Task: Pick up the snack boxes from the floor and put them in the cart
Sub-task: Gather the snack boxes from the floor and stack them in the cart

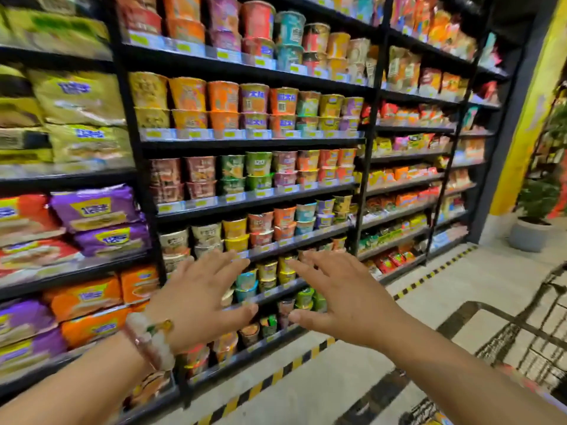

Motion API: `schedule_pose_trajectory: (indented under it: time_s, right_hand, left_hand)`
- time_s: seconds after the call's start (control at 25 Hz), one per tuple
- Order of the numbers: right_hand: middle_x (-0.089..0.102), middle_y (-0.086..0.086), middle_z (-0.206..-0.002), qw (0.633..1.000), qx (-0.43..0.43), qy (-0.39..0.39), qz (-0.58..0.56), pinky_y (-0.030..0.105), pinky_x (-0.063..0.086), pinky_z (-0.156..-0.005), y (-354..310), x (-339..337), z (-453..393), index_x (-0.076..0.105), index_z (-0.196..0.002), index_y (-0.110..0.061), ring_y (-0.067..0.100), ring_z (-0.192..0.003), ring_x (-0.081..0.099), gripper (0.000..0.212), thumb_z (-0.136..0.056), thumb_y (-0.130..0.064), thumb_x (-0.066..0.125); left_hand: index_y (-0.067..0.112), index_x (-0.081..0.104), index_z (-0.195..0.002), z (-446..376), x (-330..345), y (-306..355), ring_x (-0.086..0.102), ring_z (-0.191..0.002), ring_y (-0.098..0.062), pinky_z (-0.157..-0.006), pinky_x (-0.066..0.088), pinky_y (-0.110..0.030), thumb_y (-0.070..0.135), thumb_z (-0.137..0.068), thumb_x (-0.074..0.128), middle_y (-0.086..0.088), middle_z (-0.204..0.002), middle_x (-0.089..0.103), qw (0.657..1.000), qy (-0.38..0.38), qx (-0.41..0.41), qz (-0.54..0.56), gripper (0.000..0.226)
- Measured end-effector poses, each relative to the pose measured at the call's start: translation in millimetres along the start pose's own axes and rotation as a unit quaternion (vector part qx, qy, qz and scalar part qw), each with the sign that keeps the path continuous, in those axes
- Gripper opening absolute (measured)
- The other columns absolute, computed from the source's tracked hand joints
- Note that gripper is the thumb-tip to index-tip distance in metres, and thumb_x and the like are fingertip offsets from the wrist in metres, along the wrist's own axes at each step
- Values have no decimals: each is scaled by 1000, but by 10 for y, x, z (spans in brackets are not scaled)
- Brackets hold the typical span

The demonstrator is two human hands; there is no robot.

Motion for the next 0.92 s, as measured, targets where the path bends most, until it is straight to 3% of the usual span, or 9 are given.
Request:
schedule_pose_trajectory:
  time_s: [0.16, 0.36, 0.56, 0.68, 0.92]
  right_hand:
    - [4, -8, -159, 996, -84, -10, -4, 36, -8, -116, -1114, 113, -392, 2, -150, -43, 13, -145, -1, 102, -56, -81, -8]
    - [13, -7, -157, 977, -209, 6, -40, 37, 2, -117, -2608, 223, -670, 9, -150, -41, 16, -142, 8, 105, -56, -82, -13]
    - [23, -5, -155, 943, -325, 44, -49, 38, 7, -116, -3856, 203, -834, 17, -150, -38, 16, -141, 18, 104, -63, -86, -15]
    - [29, -5, -152, 921, -378, 59, -70, 36, 14, -113, -4491, 199, -905, 22, -149, -36, 17, -137, 24, 94, -68, -75, -5]
    - [13, -3, -157, 864, -497, 33, -67, 39, 1, -117, -5515, 419, -1120, 9, -150, -39, 17, -144, 10, 90, -72, -81, -2]
  left_hand:
    - [40, 6, -148, 839, -167, -877, 2, -145, -10, -116, 2, -36, 79, -49, -8, 13, -158, 3, 995, -25, -76, -61, 107]
    - [40, 9, -148, 2051, -361, -1877, 6, -145, -12, -116, 7, -38, 92, -41, -18, 11, -158, 7, 975, -53, -195, -95, 122]
    - [40, 9, -147, 3011, -617, -2392, 13, -141, -6, -111, 11, -28, 78, -56, -4, 16, -155, 12, 951, -24, -296, -91, 100]
    - [39, 14, -148, 3490, -728, -2667, 17, -140, -6, -110, 14, -27, 79, -61, 1, 17, -154, 17, 930, -2, -356, -95, 96]
    - [41, 9, -148, 4198, -787, -3217, 9, -143, -7, -114, 9, -32, 92, -46, -16, 14, -157, 10, 872, -29, -472, -130, 117]
Point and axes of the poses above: each hand's wrist, its own z-axis away from the middle knuckle, its own x-axis out of the palm, y = z × x, the point moved 10 cm from there along -z, towards the middle knuckle
